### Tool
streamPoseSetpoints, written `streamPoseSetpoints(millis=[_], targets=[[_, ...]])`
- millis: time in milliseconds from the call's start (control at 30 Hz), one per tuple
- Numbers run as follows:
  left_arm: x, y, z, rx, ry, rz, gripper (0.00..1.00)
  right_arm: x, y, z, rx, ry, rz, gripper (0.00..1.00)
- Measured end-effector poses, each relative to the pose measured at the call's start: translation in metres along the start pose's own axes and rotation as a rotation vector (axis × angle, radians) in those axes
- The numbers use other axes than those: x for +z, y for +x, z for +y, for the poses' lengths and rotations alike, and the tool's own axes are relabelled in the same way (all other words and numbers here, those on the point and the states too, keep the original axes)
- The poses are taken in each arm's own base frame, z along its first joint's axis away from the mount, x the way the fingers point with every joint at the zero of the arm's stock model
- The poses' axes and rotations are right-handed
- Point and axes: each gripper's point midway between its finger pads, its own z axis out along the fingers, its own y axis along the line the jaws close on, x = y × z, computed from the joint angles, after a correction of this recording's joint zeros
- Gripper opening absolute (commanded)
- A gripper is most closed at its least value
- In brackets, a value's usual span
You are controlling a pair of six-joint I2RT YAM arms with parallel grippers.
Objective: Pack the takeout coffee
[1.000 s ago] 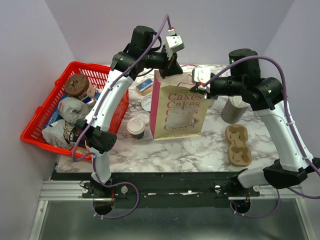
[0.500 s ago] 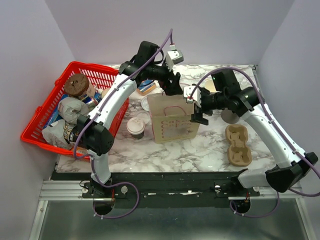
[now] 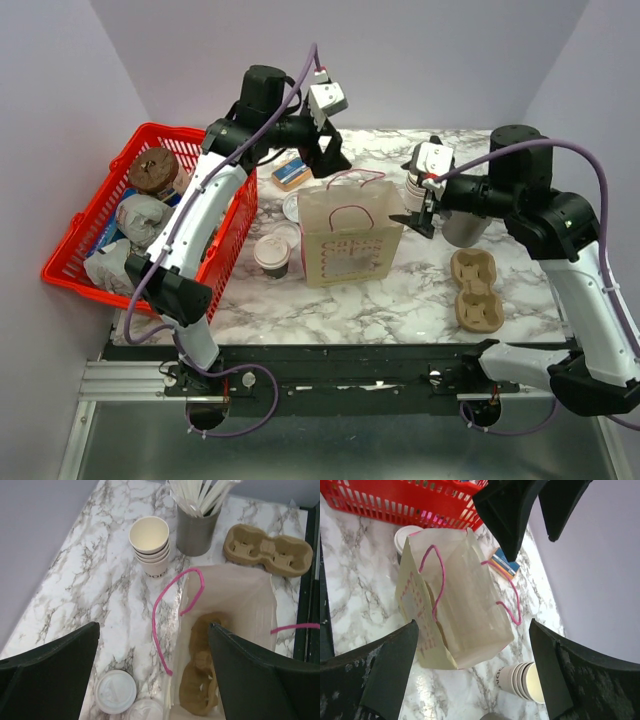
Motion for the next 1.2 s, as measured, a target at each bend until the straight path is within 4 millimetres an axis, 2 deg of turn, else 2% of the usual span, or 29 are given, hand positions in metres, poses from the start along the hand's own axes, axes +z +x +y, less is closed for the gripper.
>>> streamPoseSetpoints(millis=[133,233,300,333,367,433,467,567,700,833,1033,1200], targets=[[0.0,0.031,-0.008,0.016,0.038,0.079,0.88,0.007,0.016,0.0,0.035,0.009,0.044,1.0],[0.008,0.069,-0.011,-0.027,0.071,0.163,0.81,0.016,0.03,-0.003,0.055,0.014,0.084,1.0],[0.015,0.091,-0.011,-0.061,0.092,0.213,0.73,0.018,0.034,-0.006,0.06,0.024,0.1,1.0],[0.018,0.098,-0.01,-0.07,0.098,0.227,0.67,0.018,0.035,-0.006,0.06,0.028,0.104,1.0],[0.023,0.106,-0.008,-0.082,0.104,0.243,0.5,0.018,0.035,-0.007,0.06,0.031,0.105,1.0],[0.027,0.114,-0.006,-0.095,0.11,0.259,0.3,0.017,0.035,-0.01,0.056,0.044,0.108,1.0],[0.028,0.116,-0.006,-0.102,0.113,0.264,0.13,0.017,0.035,-0.01,0.055,0.049,0.111,1.0],[0.028,0.114,-0.007,-0.099,0.119,0.26,0.03,0.017,0.039,-0.013,0.053,0.068,0.122,1.0],[0.03,0.103,-0.01,-0.06,0.126,0.239,0.01,0.019,0.05,-0.019,0.053,0.103,0.158,1.0],[0.036,0.097,-0.02,0.031,0.14,0.22,0.0,0.018,0.061,-0.032,0.045,0.18,0.204,1.0],[0.032,0.098,-0.069,0.218,0.169,0.2,0.0,0.0,0.071,-0.059,0.031,0.353,0.233,1.0],[0.03,0.098,-0.114,0.374,0.181,0.169,0.0,-0.035,0.056,-0.072,0.001,0.513,0.182,1.0]])
